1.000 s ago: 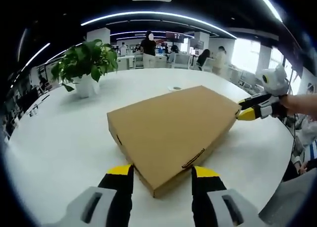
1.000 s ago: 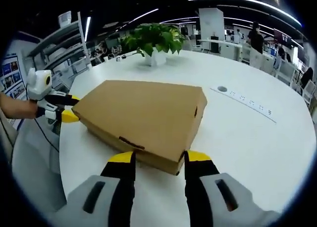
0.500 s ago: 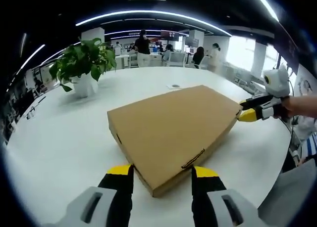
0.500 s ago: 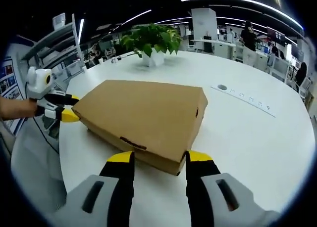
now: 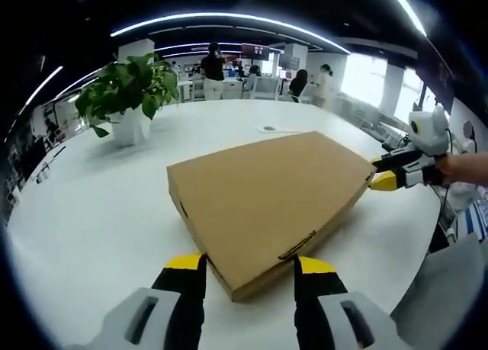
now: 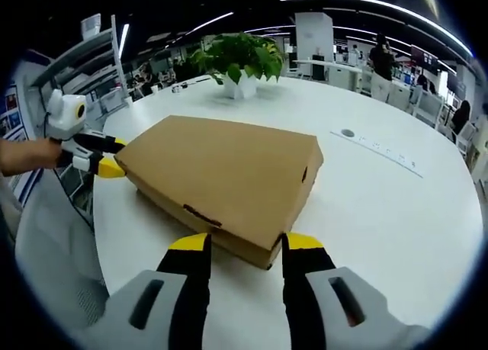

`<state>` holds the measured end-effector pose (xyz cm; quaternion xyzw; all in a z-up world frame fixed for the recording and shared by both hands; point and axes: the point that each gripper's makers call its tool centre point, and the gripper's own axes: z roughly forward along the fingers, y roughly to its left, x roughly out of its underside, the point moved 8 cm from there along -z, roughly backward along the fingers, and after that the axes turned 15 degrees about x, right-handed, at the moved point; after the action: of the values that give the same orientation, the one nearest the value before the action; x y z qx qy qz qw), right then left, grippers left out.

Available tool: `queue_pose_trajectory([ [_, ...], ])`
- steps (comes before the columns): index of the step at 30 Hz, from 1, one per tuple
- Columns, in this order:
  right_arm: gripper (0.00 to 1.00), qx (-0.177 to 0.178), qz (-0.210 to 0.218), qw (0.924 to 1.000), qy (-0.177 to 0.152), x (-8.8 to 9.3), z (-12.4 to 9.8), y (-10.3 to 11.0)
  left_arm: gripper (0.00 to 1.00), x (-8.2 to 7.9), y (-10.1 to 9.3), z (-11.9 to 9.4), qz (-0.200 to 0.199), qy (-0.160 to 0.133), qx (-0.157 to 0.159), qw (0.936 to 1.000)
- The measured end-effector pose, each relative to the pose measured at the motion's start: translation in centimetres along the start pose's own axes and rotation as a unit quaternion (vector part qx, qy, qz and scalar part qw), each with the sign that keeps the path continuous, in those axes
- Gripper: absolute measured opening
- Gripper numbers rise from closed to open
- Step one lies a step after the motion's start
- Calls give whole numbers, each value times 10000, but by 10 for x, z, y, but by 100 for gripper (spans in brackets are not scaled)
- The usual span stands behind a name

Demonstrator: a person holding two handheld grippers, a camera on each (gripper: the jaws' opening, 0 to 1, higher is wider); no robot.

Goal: Operate the shoe box by opening the lid, removing the specified soft item, and placing it in the target area until the item is outside and the box remains undamaged.

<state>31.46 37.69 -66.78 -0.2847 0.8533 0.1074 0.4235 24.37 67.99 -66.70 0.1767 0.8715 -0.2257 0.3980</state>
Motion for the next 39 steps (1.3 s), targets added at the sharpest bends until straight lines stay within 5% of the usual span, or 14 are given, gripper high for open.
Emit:
queue_pose_trajectory([
  [39, 30, 115, 150, 9995, -249, 18, -29, 103, 46, 25, 54, -64, 463, 604, 602, 9953],
])
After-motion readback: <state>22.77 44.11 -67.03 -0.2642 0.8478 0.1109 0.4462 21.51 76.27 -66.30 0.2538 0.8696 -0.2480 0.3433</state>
